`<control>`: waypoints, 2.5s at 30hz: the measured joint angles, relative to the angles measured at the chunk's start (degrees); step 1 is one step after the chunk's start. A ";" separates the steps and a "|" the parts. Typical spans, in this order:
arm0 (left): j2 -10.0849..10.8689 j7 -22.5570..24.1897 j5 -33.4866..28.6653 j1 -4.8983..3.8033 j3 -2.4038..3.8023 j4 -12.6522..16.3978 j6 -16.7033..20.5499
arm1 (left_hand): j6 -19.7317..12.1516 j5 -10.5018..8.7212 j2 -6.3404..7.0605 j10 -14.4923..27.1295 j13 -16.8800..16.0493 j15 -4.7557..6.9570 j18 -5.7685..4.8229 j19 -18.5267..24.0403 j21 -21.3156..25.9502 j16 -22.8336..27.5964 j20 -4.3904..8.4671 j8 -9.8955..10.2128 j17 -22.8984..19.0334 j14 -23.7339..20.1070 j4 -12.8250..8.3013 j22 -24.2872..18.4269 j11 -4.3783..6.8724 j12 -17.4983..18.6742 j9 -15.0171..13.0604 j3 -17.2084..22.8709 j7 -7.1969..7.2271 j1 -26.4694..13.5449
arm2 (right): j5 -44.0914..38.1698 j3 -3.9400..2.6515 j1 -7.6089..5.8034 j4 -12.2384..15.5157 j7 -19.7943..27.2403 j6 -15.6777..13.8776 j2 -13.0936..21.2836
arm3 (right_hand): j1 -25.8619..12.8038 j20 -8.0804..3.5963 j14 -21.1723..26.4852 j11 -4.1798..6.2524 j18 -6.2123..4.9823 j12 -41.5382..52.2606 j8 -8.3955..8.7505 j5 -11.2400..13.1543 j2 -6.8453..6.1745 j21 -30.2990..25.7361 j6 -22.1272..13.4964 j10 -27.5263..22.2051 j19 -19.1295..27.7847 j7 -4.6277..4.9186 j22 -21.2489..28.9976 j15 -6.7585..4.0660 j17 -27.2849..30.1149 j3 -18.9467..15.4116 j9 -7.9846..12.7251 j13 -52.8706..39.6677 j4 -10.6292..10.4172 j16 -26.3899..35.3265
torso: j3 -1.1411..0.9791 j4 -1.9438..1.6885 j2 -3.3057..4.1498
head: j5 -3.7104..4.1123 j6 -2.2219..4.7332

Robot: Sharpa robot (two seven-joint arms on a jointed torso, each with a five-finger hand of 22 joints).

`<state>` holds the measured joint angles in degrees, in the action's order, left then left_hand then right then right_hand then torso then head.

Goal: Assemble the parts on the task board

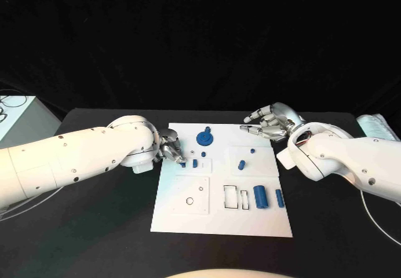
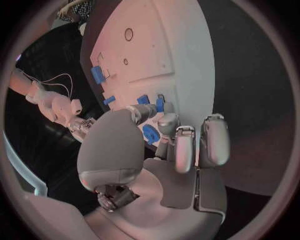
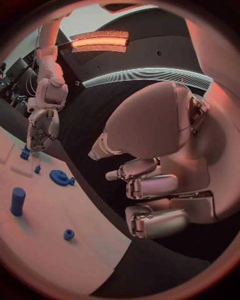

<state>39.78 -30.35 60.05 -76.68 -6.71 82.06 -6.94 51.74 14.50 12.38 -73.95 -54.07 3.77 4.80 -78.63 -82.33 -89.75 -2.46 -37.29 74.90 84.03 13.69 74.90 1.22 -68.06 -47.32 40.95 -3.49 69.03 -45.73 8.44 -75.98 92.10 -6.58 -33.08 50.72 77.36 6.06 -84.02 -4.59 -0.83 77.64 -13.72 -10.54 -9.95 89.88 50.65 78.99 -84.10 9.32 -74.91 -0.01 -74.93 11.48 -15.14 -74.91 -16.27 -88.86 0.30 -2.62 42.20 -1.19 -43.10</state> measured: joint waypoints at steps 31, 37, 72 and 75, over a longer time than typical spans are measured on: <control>0.10 0.00 1.01 0.07 -0.03 0.43 -1.10 | 0.01 -0.07 0.46 0.02 0.12 0.00 0.00 0.01 0.00 0.00 0.00 -0.21 0.00 0.00 0.15 0.04 -0.02 0.01 -0.33 0.16 0.01 -0.46 | -0.10 0.00 0.14 -0.11 -0.15 0.32 -0.08 | 0.00 0.00 0.00 0.00 0.00 0.00 0.00 0.00 0.00 0.00 0.00 0.00 0.00 0.00 -0.04 0.00 0.01 0.00 0.00 0.01 0.00 0.00 | -0.07 0.02 0.00 | 0.08 -0.07; 0.08 0.00 1.06 0.07 -0.02 0.43 -1.22 | 0.02 -0.07 0.53 0.02 0.11 0.00 0.00 0.01 0.00 0.00 0.00 -0.21 0.00 0.00 0.15 0.03 -0.02 0.01 -0.33 0.16 0.01 -0.53 | -0.10 0.00 0.14 -0.11 -0.16 0.34 -0.07 | 0.00 0.00 0.00 0.00 0.00 0.00 0.00 0.00 0.00 0.00 0.00 0.00 0.00 0.00 -0.04 0.00 0.01 0.00 0.00 0.01 0.00 0.00 | -0.07 0.02 0.00 | 0.15 -0.17; -0.77 0.03 1.63 0.11 -0.09 -0.49 -1.84 | 0.82 -0.53 0.48 -0.07 0.77 -0.01 0.00 0.01 0.00 0.00 0.00 -0.63 0.00 0.00 -3.84 -0.46 -0.13 0.39 -5.63 4.47 0.39 -4.69 | -0.12 0.00 0.16 0.03 -0.19 0.36 0.13 | -0.32 0.00 0.00 0.00 0.00 -0.23 -0.24 0.00 0.32 0.00 0.00 0.00 0.00 0.00 -0.01 0.00 0.02 -0.17 0.00 -0.03 -0.17 0.22 | -0.07 0.03 -0.06 | 0.46 -0.66; -0.77 0.03 1.62 0.12 -0.09 -0.57 -1.86 | 0.96 -0.53 0.67 -0.07 0.75 -0.01 0.00 0.24 0.00 0.00 0.22 -0.66 0.00 0.00 -3.91 -0.62 -0.13 0.39 -5.69 4.54 0.52 -6.10 | -0.12 0.00 0.16 0.04 -0.19 0.35 0.16 | -0.32 0.00 0.00 0.00 0.00 -0.23 -0.24 0.00 0.32 0.00 0.00 0.00 0.00 0.00 -0.01 0.00 0.02 -0.17 0.00 -0.03 -0.17 0.22 | -0.07 0.03 -0.05 | 0.46 -0.63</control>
<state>39.02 -30.32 61.68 -76.56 -6.80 81.49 -8.80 52.70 13.97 13.05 -74.03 -53.32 3.77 4.80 -78.39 -82.33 -89.75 -2.25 -37.96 74.90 84.03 9.78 74.29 1.09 -67.67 -53.01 45.49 -2.96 62.94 -45.85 8.44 -75.83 92.13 -6.77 -32.72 50.87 77.04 6.06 -84.02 -4.59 -0.83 77.41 -13.96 -10.54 -9.63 89.88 50.65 78.99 -84.10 9.32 -74.92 -0.01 -74.91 11.31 -15.14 -74.94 -16.44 -88.64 0.23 -2.59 42.15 -0.73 -43.74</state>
